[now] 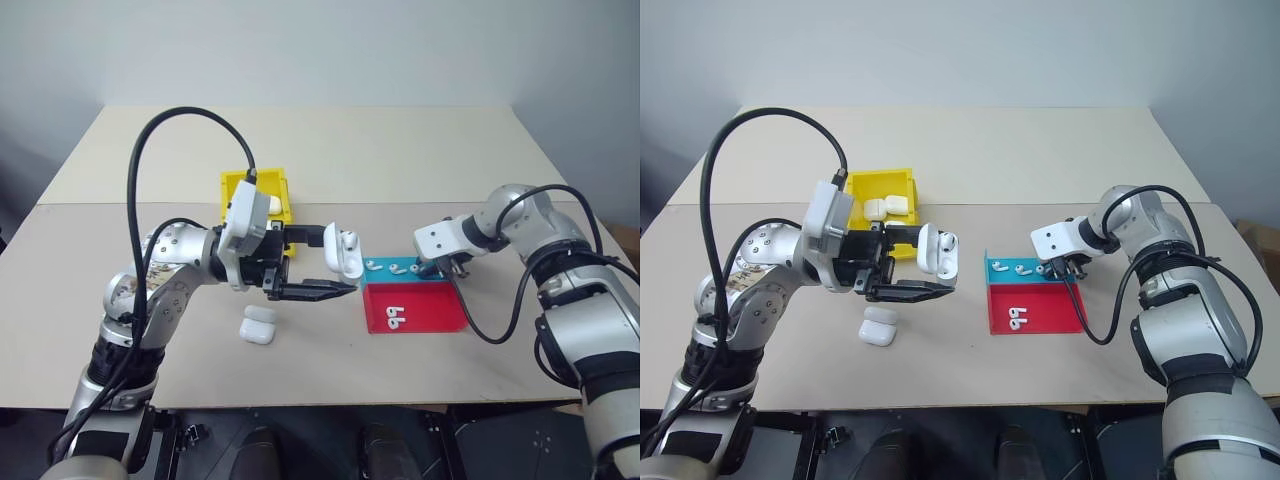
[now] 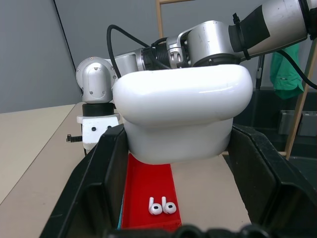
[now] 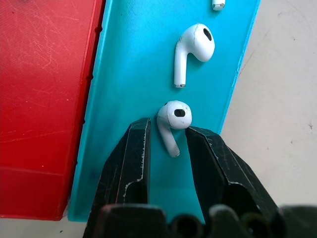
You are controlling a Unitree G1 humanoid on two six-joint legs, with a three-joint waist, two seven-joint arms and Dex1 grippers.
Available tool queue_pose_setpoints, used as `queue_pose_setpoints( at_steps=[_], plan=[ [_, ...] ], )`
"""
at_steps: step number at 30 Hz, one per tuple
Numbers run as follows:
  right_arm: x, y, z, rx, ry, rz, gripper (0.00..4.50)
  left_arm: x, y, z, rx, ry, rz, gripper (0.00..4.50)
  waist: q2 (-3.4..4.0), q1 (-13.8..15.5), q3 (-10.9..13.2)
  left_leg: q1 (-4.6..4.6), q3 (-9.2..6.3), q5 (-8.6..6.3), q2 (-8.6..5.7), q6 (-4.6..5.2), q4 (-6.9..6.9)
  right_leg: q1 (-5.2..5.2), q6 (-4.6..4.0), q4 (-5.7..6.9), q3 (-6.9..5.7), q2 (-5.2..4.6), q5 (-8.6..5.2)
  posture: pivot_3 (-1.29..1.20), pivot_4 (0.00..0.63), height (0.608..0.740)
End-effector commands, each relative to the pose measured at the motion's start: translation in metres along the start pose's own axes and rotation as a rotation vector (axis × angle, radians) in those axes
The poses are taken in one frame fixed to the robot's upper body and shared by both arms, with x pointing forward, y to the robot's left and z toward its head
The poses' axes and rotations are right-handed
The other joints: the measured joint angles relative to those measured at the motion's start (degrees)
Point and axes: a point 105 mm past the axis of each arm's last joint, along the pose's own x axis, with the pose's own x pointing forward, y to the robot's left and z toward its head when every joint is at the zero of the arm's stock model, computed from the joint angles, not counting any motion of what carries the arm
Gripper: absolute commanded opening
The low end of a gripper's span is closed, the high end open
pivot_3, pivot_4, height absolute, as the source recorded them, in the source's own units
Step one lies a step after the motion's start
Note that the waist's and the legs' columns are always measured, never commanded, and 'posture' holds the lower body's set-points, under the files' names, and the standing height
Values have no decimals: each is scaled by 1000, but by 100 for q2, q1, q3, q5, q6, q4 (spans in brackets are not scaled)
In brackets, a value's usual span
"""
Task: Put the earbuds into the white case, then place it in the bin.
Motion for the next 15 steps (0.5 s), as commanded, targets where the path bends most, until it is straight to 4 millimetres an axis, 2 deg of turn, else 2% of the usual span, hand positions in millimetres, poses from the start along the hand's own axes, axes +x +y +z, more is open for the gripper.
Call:
queue_pose_setpoints(
  at_steps=[1, 8, 11, 15],
  plan=[
    [-10, -8, 1, -7, 13, -28, 1534, 1, -3, 9, 47, -15, -7, 2767, 0, 0, 0, 0, 0, 0, 0, 0, 0, 0, 0, 0, 0, 0, 0, 0, 150, 740],
    [-13, -10, 3, -21, 4, -34, 1534, 2, -3, 9, 49, -16, -5, 2767, 1, -1, 1, 0, 0, 0, 0, 0, 0, -1, 0, 0, -1, 0, 0, 0, 150, 740],
    [-13, -11, 4, -27, 5, -34, 2121, 1, -3, 10, 50, -17, -4, 2767, 2, 0, 1, -1, 0, 0, 0, 0, -1, -1, 0, 0, -1, 0, 0, 0, 150, 740],
    [-13, -11, 5, -37, -1, -32, 2121, 1, -2, 10, 51, -17, -2, 2767, 2, 0, 1, -1, 0, 0, 0, 0, -1, -2, 0, 0, 0, 0, 0, 0, 150, 740]
  ],
)
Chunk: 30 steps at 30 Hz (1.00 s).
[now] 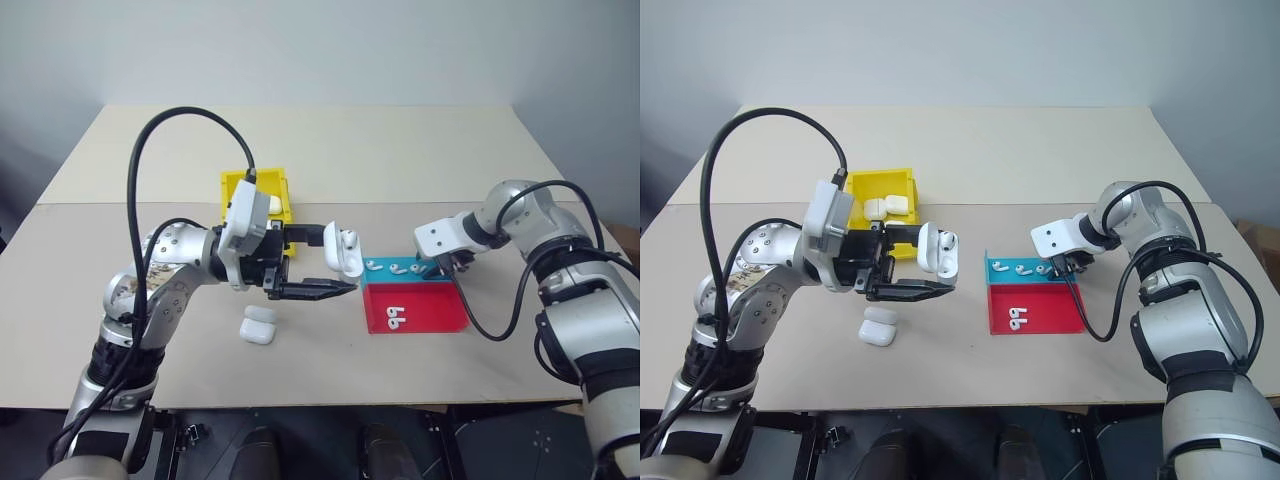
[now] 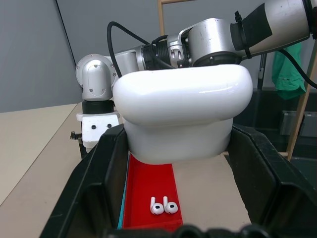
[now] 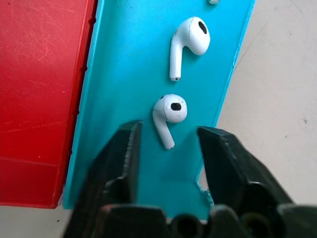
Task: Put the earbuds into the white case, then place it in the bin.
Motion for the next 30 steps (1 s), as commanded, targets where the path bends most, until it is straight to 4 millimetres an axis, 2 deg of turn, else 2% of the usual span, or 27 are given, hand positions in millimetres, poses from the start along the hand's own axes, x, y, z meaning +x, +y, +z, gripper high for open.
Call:
queue_pose_setpoints(
  at_steps=[1, 13, 30],
  plan=[
    [-10, -8, 6, -32, -18, -31, 2121, 1, -3, 10, 51, -16, -8, 2767, 0, -1, 0, 0, 0, 0, 0, 0, 0, 0, 0, 0, 0, 0, 0, 0, 150, 740],
    [-5, -14, 15, -59, -40, -41, 2121, 1, -3, 10, 53, -14, -1, 2767, 1, -6, 0, 1, 0, 0, 0, 0, 0, 0, 0, 2, 0, 0, 0, 0, 150, 740],
    [-4, -11, 11, -84, 0, -11, 2121, -1, -4, 11, 56, -11, 9, 2767, 1, -6, 0, 1, 0, 0, 0, -1, 0, 0, 0, 3, 0, 0, 0, 0, 150, 740]
  ],
)
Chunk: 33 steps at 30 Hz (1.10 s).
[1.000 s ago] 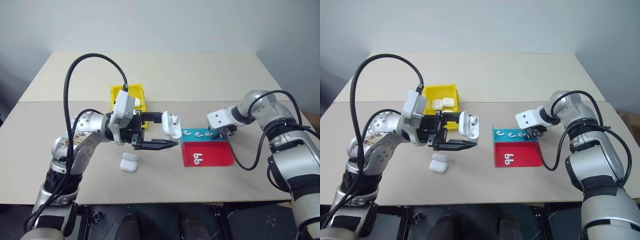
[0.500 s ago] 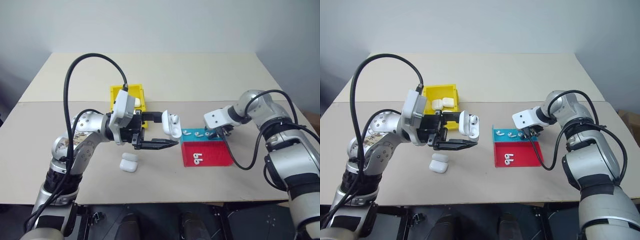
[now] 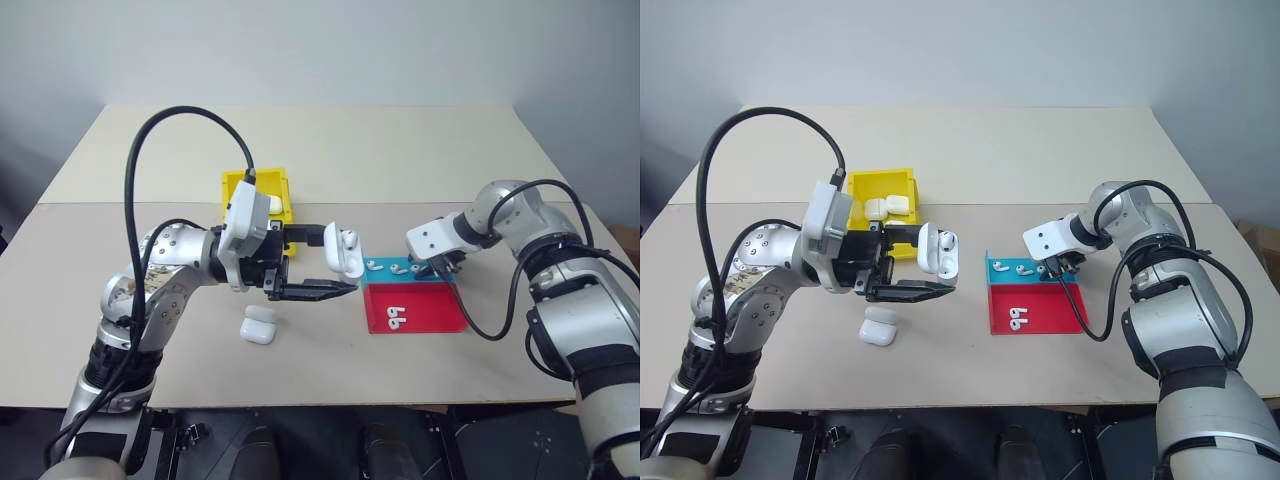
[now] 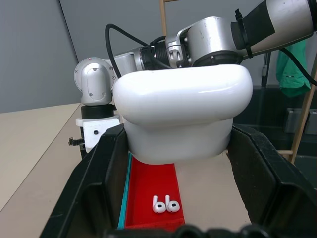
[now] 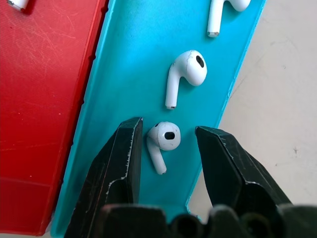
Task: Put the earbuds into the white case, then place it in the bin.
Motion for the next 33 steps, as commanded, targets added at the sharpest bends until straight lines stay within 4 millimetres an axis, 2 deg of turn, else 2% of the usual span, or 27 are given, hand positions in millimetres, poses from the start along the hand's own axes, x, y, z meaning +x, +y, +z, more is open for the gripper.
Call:
queue_pose_setpoints(
  at_steps=[1, 6, 8, 12, 18, 24, 27, 31, 33],
  plan=[
    [-10, -7, 1, -27, 16, -30, 2121, -1, -3, 9, 43, -20, -1, 2767, 0, 0, 0, 0, 0, 0, 0, 0, 0, 0, 0, 0, 0, 0, 0, 0, 150, 740],
    [-8, -5, -1, -32, 26, -18, 2121, -1, -3, 10, 43, -21, 0, 2767, 0, 0, 0, 0, 0, 0, 0, 0, 0, 0, 0, 0, 0, 0, 0, 0, 150, 740],
    [-7, -5, -1, -28, 25, -20, 1767, -1, -4, 10, 43, -20, 0, 2767, 0, 0, 0, 1, 0, 0, 0, 0, 0, 0, 0, 0, 0, 0, 0, 0, 150, 740],
    [-7, -5, -1, -20, 21, -24, 653, -1, -4, 10, 42, -20, 0, 2767, 0, 0, 0, 1, 0, 0, 0, 0, 0, 1, 0, 0, 0, 0, 0, 0, 150, 740],
    [-14, -9, -2, 49, -27, -78, 611, -1, -3, 9, 35, -20, -5, 2767, 0, 0, 0, 1, 0, 0, 0, 0, 0, 0, 0, 0, 0, 0, 0, 0, 150, 740],
    [-49, -11, -3, 203, -211, -215, 611, 0, 1, 11, 24, -44, -17, 2767, 2, 39, 1, -7, -1, 0, 0, 0, 0, 0, 1, 0, -3, 0, 1, 0, 150, 740],
    [-73, -8, 4, 348, -398, -305, 611, 1, 2, 12, 23, -56, -29, 2767, 2, 40, 1, -6, -2, 0, 0, 0, 0, 2, 2, 1, -5, 0, 1, 0, 150, 740],
    [-116, 6, 30, 515, -726, -455, 611, 4, 2, 14, 11, -92, -67, 2767, 4, 111, 2, -9, -6, 0, 1, 0, 1, 1, 2, 5, -10, 0, 1, 0, 150, 740],
    [-136, 14, 50, 578, -895, -508, 611, 7, 3, 16, 5, -111, -75, 2767, 5, 114, 1, -7, -3, 0, 1, 0, 2, 1, 2, 5, -6, 0, 1, 0, 150, 740]
  ],
)
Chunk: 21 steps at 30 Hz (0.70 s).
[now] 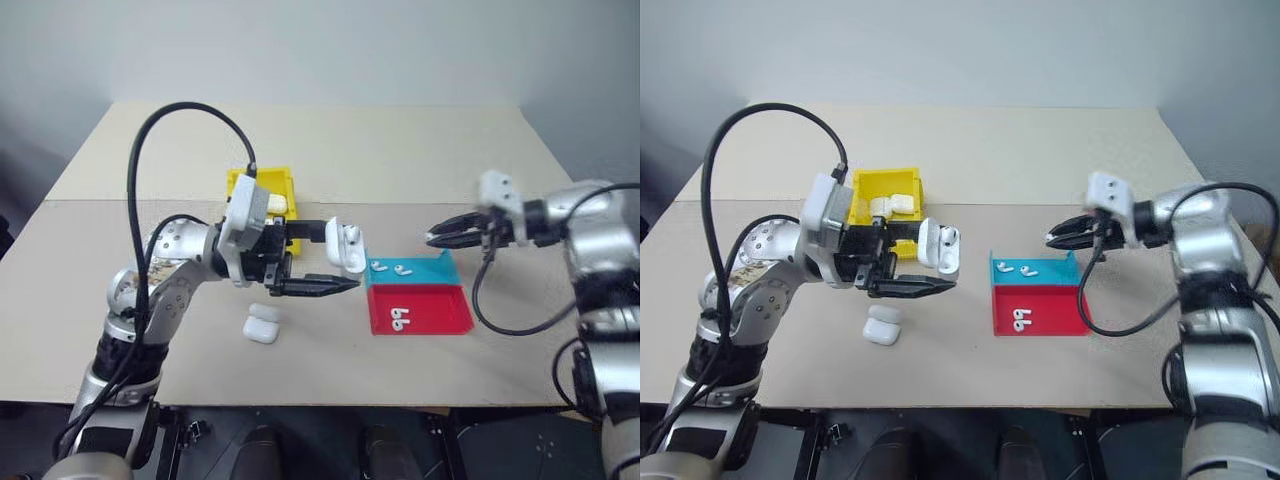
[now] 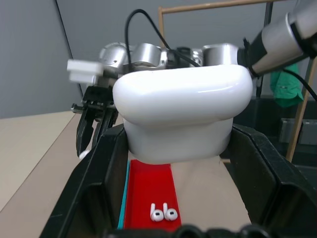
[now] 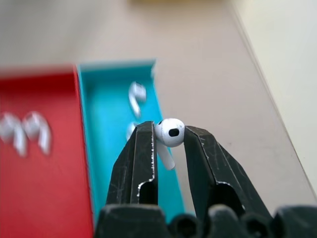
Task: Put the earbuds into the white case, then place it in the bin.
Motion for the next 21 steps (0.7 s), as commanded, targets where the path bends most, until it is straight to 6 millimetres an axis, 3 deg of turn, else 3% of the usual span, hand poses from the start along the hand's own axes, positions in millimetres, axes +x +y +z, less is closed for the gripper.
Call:
queue_pose_setpoints(
  at_steps=[1, 4, 9, 13, 21],
  plan=[
    [-24, 23, 67, 68, -324, -54, 611, 5, 0, 11, 24, -52, -38, 2767, 0, 13, 0, 2, 0, 0, 0, 0, 1, 0, 0, 0, 0, 0, 0, 0, 150, 740],
    [-33, 53, 97, 125, -500, -33, 611, 10, 0, 13, 10, -65, -58, 2767, 0, 28, 0, 5, -3, -2, 0, 4, 0, 4, 0, -2, 0, 0, 0, 0, 150, 740],
    [-30, 87, 123, 121, -574, -1, 611, 18, 2, 16, 1, -74, -71, 2767, 0, 63, 0, 15, -3, -25, 0, 44, 2, 14, 0, -13, 3, 0, 0, 0, 150, 740],
    [-24, 107, 133, 103, -580, 30, 611, 26, 1, 19, -9, -78, -83, 2767, -1, 65, 0, 14, -5, -26, -1, 47, 3, 14, 0, -14, 4, 0, 0, 0, 150, 740],
    [-20, 127, 148, 115, -608, 103, 611, 25, -1, 18, -19, -71, -89, 2767, -1, 61, 0, 11, -7, -29, -1, 51, 3, 13, 0, -17, 3, 0, 0, 0, 150, 740]
  ],
)
